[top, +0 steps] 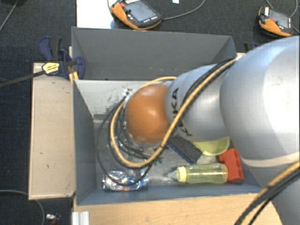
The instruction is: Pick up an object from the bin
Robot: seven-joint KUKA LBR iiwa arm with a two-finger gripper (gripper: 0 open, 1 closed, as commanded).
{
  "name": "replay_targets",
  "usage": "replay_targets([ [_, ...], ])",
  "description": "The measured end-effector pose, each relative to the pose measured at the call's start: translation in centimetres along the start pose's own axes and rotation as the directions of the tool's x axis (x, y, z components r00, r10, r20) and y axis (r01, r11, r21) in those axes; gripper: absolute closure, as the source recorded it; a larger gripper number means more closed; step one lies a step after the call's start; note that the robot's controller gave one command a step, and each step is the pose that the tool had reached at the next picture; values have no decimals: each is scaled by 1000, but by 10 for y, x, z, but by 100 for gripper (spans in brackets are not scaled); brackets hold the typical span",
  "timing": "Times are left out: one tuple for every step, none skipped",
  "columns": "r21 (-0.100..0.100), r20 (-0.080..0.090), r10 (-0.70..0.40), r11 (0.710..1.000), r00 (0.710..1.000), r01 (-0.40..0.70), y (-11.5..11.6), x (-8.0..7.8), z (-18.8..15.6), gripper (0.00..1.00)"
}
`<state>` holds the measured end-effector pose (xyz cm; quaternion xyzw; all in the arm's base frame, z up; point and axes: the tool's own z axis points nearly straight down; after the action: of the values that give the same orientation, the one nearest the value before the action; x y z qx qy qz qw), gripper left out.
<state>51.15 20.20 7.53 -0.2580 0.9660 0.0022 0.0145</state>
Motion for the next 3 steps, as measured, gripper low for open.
replay_targets([
  [4,-18,274,962,962,-274,32,4,-57,0],
  [3,-5,-103,995,995,103,-17,48,-26,0],
  [0,-8,85,996,996,-85,10,30,3,0],
])
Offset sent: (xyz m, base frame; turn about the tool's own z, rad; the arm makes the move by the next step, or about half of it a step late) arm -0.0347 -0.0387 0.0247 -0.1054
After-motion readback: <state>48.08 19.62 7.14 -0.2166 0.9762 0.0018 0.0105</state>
